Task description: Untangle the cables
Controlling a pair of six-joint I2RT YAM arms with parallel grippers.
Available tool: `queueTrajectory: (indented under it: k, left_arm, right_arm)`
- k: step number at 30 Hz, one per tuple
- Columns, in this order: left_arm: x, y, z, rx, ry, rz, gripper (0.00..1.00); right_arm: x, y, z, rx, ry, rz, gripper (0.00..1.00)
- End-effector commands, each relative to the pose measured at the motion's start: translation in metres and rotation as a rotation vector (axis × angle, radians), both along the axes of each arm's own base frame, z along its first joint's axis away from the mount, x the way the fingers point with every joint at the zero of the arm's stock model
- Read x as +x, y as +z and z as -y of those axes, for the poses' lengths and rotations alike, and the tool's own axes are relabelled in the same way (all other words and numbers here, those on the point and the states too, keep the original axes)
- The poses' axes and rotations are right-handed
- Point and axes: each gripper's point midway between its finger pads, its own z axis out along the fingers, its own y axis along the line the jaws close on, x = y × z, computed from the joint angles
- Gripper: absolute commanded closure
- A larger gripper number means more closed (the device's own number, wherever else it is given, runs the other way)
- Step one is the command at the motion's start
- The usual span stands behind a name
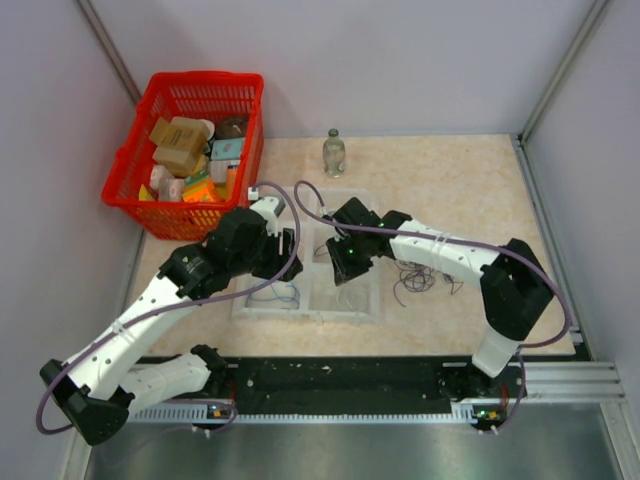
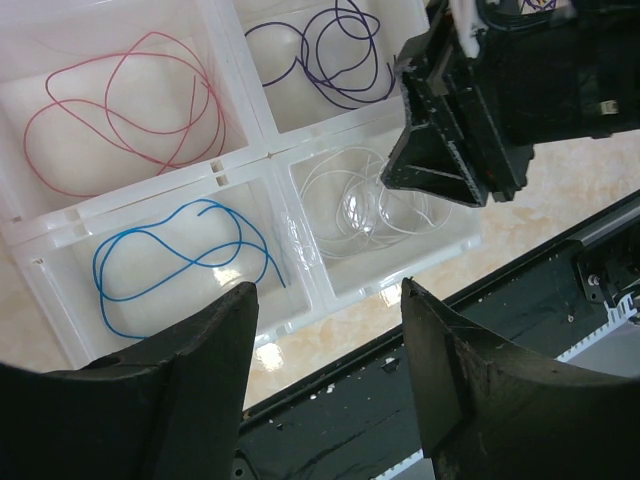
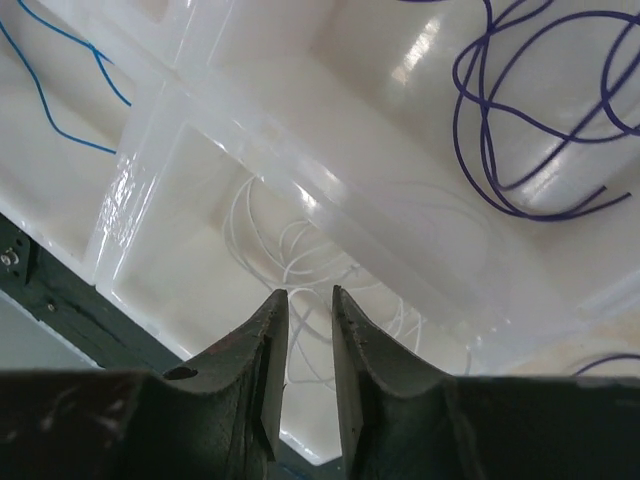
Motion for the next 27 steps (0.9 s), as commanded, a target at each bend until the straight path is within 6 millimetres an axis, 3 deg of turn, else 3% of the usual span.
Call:
queueTrajectory:
  k: [1, 3, 5, 14, 16, 19, 22, 25, 27]
  left_arm:
    - [0.005, 0.009, 0.005, -0.027, -0.016, 0.042, 0.36]
    - [0.005, 0.009, 0.006, -0.029, -0.022, 0.041, 0.36]
    - [0.005, 0.009, 0.007, -0.026, -0.029, 0.044, 0.36]
    - [0.009, 0.011, 0.012, -0.041, -0.038, 0.052, 0.36]
    - [0.01, 0.011, 0.014, -0.044, -0.041, 0.05, 0.36]
    - [0.011, 0.01, 0.015, -0.042, -0.045, 0.047, 0.36]
    - [0.011, 0.008, 0.016, -0.043, -0.05, 0.043, 0.36]
    - [0.011, 0.006, 0.018, -0.04, -0.058, 0.037, 0.36]
    - [0.011, 0.006, 0.019, -0.041, -0.063, 0.033, 0.36]
  right_arm:
    - [0.01, -0.01, -0.032, 0.083, 0.045, -0.008, 0.77]
    - [0.012, -0.019, -0.042, 0.094, 0.053, -0.034, 0.8]
    - [0.015, -0.015, -0.046, 0.102, 0.049, -0.034, 0.81]
    - [0.029, 0.064, -0.03, 0.176, -0.016, 0.091, 0.68]
    - [0.033, 0.084, -0.02, 0.185, -0.058, 0.114, 0.65]
    - [0.039, 0.092, 0.017, 0.146, -0.195, 0.076, 0.54]
    - [0.025, 0.072, 0.059, 0.093, -0.293, -0.036, 0.39]
    - [-0.007, 0.045, 0.09, 0.016, -0.321, -0.144, 0.38]
    - [-0.037, 0.029, 0.096, 0.033, -0.296, -0.253, 0.37]
